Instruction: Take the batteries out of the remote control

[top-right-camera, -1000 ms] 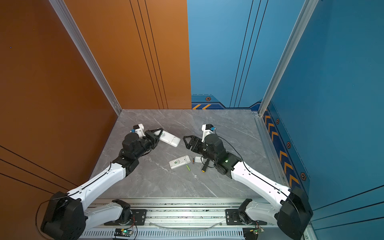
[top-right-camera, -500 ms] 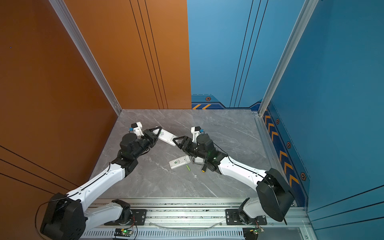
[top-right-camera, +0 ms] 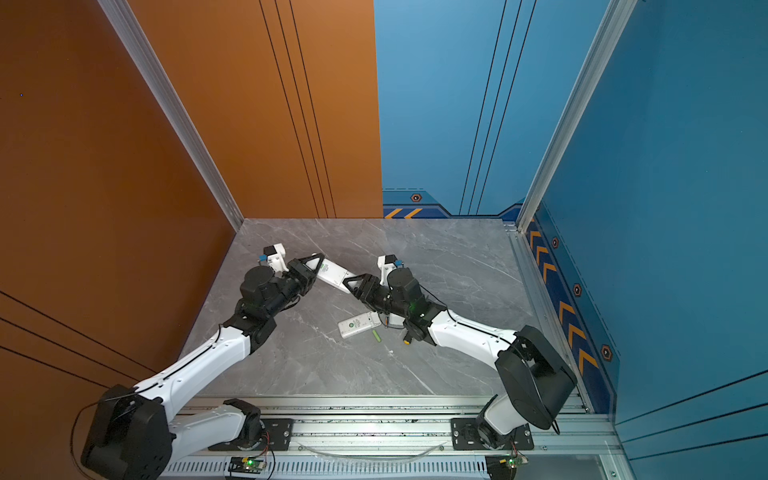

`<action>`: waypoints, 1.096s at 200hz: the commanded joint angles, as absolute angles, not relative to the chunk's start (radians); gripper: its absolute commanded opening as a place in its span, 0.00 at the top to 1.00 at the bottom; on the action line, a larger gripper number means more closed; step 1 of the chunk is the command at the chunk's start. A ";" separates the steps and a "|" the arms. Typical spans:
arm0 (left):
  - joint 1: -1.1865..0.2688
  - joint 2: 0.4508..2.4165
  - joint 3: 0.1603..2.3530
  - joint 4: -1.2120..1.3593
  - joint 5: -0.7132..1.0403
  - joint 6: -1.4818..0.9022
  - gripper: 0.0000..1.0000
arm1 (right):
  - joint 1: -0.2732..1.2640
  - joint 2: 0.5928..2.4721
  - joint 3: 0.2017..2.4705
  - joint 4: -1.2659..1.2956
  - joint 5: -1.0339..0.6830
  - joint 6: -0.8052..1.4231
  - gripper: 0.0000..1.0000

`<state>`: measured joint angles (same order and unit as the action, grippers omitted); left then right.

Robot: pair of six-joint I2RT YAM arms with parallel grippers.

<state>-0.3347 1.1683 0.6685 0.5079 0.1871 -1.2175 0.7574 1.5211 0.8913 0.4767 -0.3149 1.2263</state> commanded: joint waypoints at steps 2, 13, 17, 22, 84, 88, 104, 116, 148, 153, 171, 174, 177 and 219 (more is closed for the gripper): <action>-0.340 1.175 0.675 0.555 0.212 -1.202 1.00 | 0.762 1.543 0.917 0.516 -0.318 1.240 0.45; -0.339 1.177 0.676 0.555 0.212 -1.200 1.00 | 0.762 1.544 0.913 0.517 -0.315 1.240 0.48; -0.340 1.176 0.675 0.555 0.211 -1.200 1.00 | 0.762 1.543 0.911 0.517 -0.314 1.240 0.49; -0.340 1.176 0.675 0.555 0.212 -1.201 1.00 | 0.761 1.543 0.910 0.516 -0.314 1.239 0.51; -0.328 1.174 0.675 0.545 0.199 -1.197 1.00 | 0.765 1.502 0.864 0.472 -0.304 1.214 0.74; -0.326 1.173 0.674 0.545 0.198 -1.197 1.00 | 0.765 1.499 0.861 0.470 -0.303 1.215 0.75; -0.325 1.173 0.672 0.545 0.199 -1.199 1.00 | 0.765 1.492 0.853 0.466 -0.296 1.213 0.79; -0.323 1.174 0.673 0.545 0.203 -1.196 1.00 | 0.764 1.490 0.852 0.460 -0.292 1.210 0.82; -0.319 1.170 0.670 0.542 0.198 -1.198 1.00 | 0.765 1.490 0.855 0.448 -0.297 1.203 0.90; -0.319 1.169 0.670 0.542 0.200 -1.198 1.00 | 0.765 1.491 0.855 0.450 -0.300 1.202 0.90; -0.314 1.166 0.675 0.532 0.198 -1.193 1.00 | 0.766 1.491 0.856 0.442 -0.304 1.203 0.92; -0.313 1.166 0.674 0.530 0.197 -1.193 1.00 | 0.766 1.490 0.856 0.443 -0.304 1.201 0.93; -0.312 1.164 0.673 0.528 0.195 -1.192 1.00 | 0.765 1.490 0.855 0.443 -0.304 1.202 0.93; -0.308 1.164 0.668 0.523 0.199 -1.187 1.00 | 0.772 1.476 0.847 0.436 -0.297 1.203 0.94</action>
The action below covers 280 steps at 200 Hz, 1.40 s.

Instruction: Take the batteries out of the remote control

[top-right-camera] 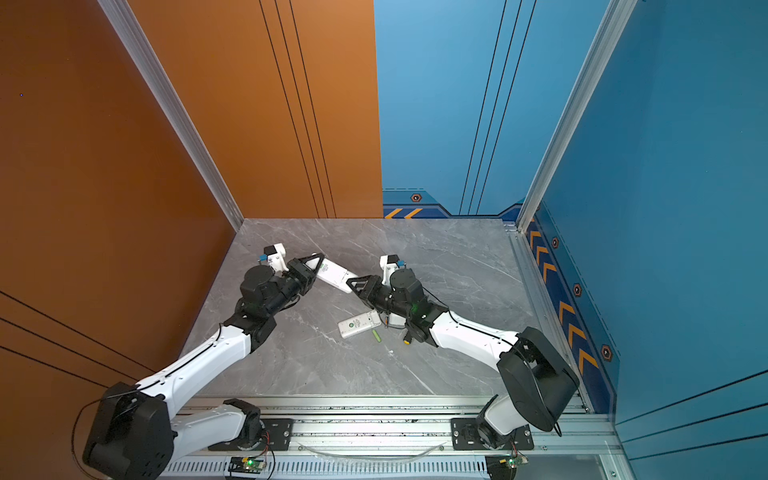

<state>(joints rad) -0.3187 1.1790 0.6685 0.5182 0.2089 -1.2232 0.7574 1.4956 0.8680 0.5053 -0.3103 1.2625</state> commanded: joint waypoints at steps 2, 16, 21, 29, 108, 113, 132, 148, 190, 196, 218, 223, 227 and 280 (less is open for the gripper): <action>-0.308 1.164 0.669 0.524 0.199 -1.187 1.00 | 0.772 1.475 0.847 0.436 -0.298 1.204 0.94; -0.311 1.167 0.673 0.525 0.200 -1.184 1.00 | 0.774 1.476 0.847 0.438 -0.296 1.202 0.89; -0.312 1.170 0.676 0.524 0.204 -1.180 1.00 | 0.776 1.476 0.847 0.442 -0.296 1.200 0.82; -0.313 1.173 0.679 0.523 0.210 -1.177 1.00 | 0.778 1.479 0.849 0.446 -0.296 1.198 0.73; -0.328 1.177 0.676 0.520 0.208 -1.170 1.00 | 0.781 1.509 0.864 0.496 -0.290 1.207 0.49; -0.328 1.178 0.676 0.520 0.209 -1.171 1.00 | 0.780 1.512 0.864 0.498 -0.290 1.210 0.49; -0.331 1.180 0.679 0.520 0.217 -1.170 1.00 | 0.781 1.520 0.862 0.512 -0.287 1.216 0.48; -0.337 1.180 0.681 0.520 0.224 -1.163 1.00 | 0.777 1.532 0.868 0.522 -0.289 1.222 0.46; -0.344 1.185 0.686 0.528 0.240 -1.153 1.00 | 0.773 1.548 0.862 0.553 -0.274 1.240 0.46; -0.345 1.184 0.687 0.528 0.240 -1.153 1.00 | 0.771 1.549 0.861 0.558 -0.273 1.245 0.47; -0.348 1.188 0.691 0.528 0.245 -1.147 1.00 | 0.770 1.555 0.855 0.580 -0.271 1.254 0.47; -0.348 1.189 0.692 0.528 0.247 -1.147 1.00 | 0.769 1.557 0.855 0.584 -0.271 1.257 0.47; -0.348 1.190 0.691 0.528 0.248 -1.147 1.00 | 0.768 1.558 0.856 0.586 -0.273 1.258 0.48; -0.329 1.174 0.672 0.536 0.223 -1.167 1.00 | 0.768 1.540 0.820 0.576 -0.268 1.252 0.81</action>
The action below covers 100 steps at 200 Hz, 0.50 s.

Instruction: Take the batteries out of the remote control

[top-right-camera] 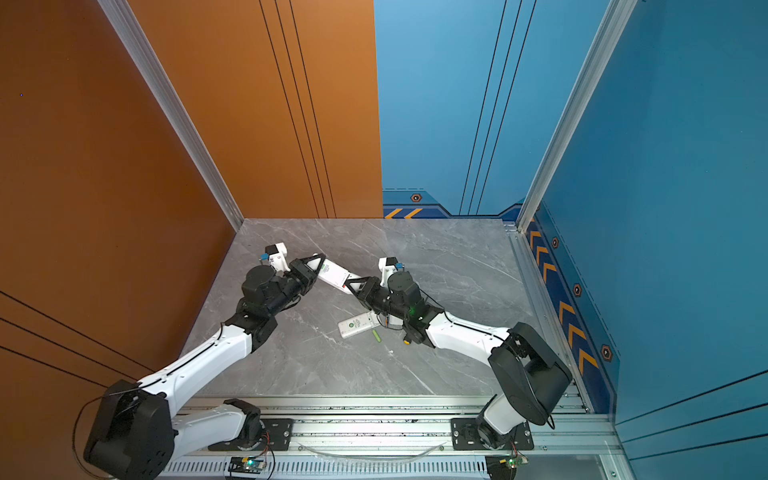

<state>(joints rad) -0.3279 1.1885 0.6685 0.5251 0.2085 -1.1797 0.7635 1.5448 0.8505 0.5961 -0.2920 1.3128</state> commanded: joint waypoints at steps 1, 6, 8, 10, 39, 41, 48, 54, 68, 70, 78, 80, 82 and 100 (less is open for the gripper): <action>-0.330 1.174 0.673 0.536 0.222 -1.168 1.00 | 0.768 1.539 0.820 0.575 -0.267 1.251 0.81; -0.326 1.172 0.672 0.535 0.219 -1.169 1.00 | 0.768 1.536 0.814 0.574 -0.266 1.250 0.82; -0.325 1.171 0.671 0.535 0.219 -1.169 1.00 | 0.768 1.536 0.813 0.574 -0.266 1.249 0.82; -0.324 1.170 0.671 0.535 0.218 -1.169 1.00 | 0.768 1.534 0.810 0.575 -0.266 1.249 0.82; -0.319 1.169 0.670 0.538 0.218 -1.178 1.00 | 0.770 1.528 0.805 0.578 -0.271 1.251 0.76; -0.320 1.169 0.670 0.538 0.220 -1.178 1.00 | 0.770 1.528 0.806 0.577 -0.272 1.252 0.74; -0.321 1.171 0.670 0.538 0.221 -1.177 1.00 | 0.770 1.527 0.810 0.575 -0.276 1.251 0.70; -0.322 1.170 0.666 0.538 0.222 -1.177 1.00 | 0.770 1.529 0.814 0.571 -0.276 1.249 0.67; -0.321 1.165 0.657 0.538 0.217 -1.176 1.00 | 0.769 1.525 0.816 0.565 -0.275 1.247 0.60; -0.321 1.166 0.657 0.538 0.216 -1.176 1.00 | 0.769 1.525 0.816 0.565 -0.275 1.247 0.59; -0.321 1.162 0.650 0.537 0.212 -1.178 1.00 | 0.769 1.519 0.813 0.561 -0.272 1.246 0.59; -0.321 1.162 0.649 0.536 0.211 -1.177 1.00 | 0.768 1.517 0.813 0.559 -0.270 1.245 0.59; -0.319 1.162 0.649 0.534 0.210 -1.178 1.00 | 0.768 1.515 0.810 0.559 -0.268 1.246 0.59; -0.319 1.152 0.642 0.520 0.201 -1.172 1.00 | 0.766 1.502 0.801 0.552 -0.267 1.241 0.58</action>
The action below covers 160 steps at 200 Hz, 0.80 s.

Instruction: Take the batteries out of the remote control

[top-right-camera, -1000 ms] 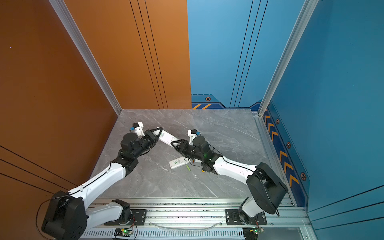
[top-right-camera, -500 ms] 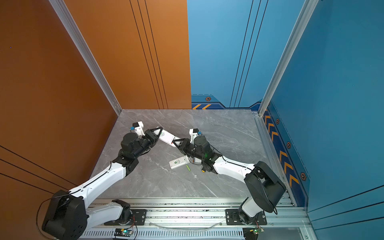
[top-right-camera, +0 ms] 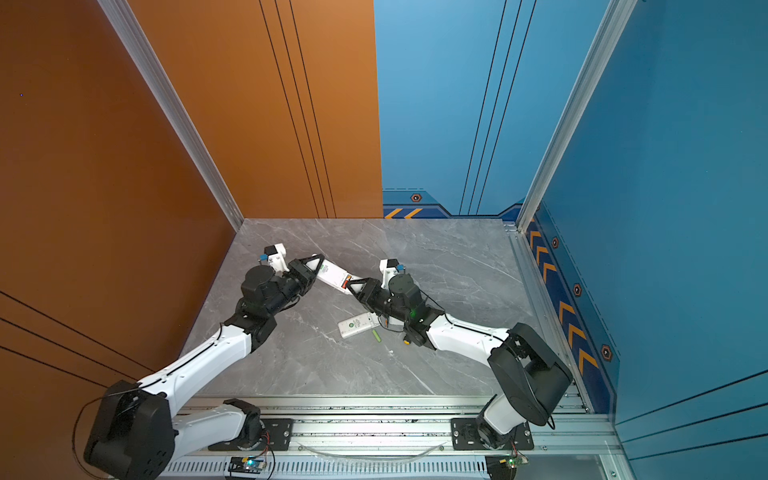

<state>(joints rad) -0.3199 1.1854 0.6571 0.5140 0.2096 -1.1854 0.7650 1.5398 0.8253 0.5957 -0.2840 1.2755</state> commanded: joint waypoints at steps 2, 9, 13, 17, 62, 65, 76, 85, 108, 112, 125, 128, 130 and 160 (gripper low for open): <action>-0.318 1.151 0.641 0.517 0.199 -1.172 1.00 | 0.766 1.503 0.800 0.551 -0.267 1.241 0.58; -0.315 1.149 0.641 0.510 0.195 -1.170 1.00 | 0.764 1.497 0.796 0.547 -0.266 1.241 0.58; -0.315 1.146 0.639 0.507 0.193 -1.168 1.00 | 0.765 1.493 0.795 0.546 -0.264 1.240 0.58; -0.313 1.146 0.640 0.503 0.192 -1.166 1.00 | 0.765 1.490 0.791 0.543 -0.264 1.240 0.58; -0.309 1.141 0.632 0.484 0.184 -1.155 1.00 | 0.765 1.471 0.791 0.525 -0.270 1.233 0.61; -0.308 1.142 0.632 0.482 0.185 -1.154 1.00 | 0.766 1.471 0.791 0.525 -0.270 1.233 0.61; -0.308 1.139 0.627 0.479 0.180 -1.154 1.00 | 0.765 1.470 0.790 0.522 -0.271 1.233 0.63; -0.307 1.140 0.625 0.479 0.178 -1.151 1.00 | 0.765 1.468 0.789 0.524 -0.271 1.236 0.65; -0.307 1.142 0.618 0.470 0.174 -1.144 1.00 | 0.769 1.457 0.784 0.522 -0.266 1.235 0.73; -0.307 1.141 0.617 0.469 0.172 -1.143 1.00 | 0.770 1.457 0.785 0.520 -0.266 1.236 0.74; -0.306 1.146 0.614 0.469 0.173 -1.138 1.00 | 0.770 1.456 0.785 0.519 -0.268 1.234 0.78; -0.307 1.147 0.613 0.469 0.172 -1.137 1.00 | 0.769 1.456 0.785 0.518 -0.270 1.235 0.79; -0.307 1.147 0.611 0.469 0.172 -1.136 1.00 | 0.769 1.455 0.785 0.518 -0.270 1.236 0.80; -0.306 1.157 0.603 0.466 0.175 -1.123 1.00 | 0.767 1.458 0.794 0.531 -0.267 1.241 0.89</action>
<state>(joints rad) -0.3141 1.1633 0.6197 0.4507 0.1825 -1.1477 0.7650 1.4796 0.7963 0.5335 -0.2836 1.2537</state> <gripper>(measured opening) 0.176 0.128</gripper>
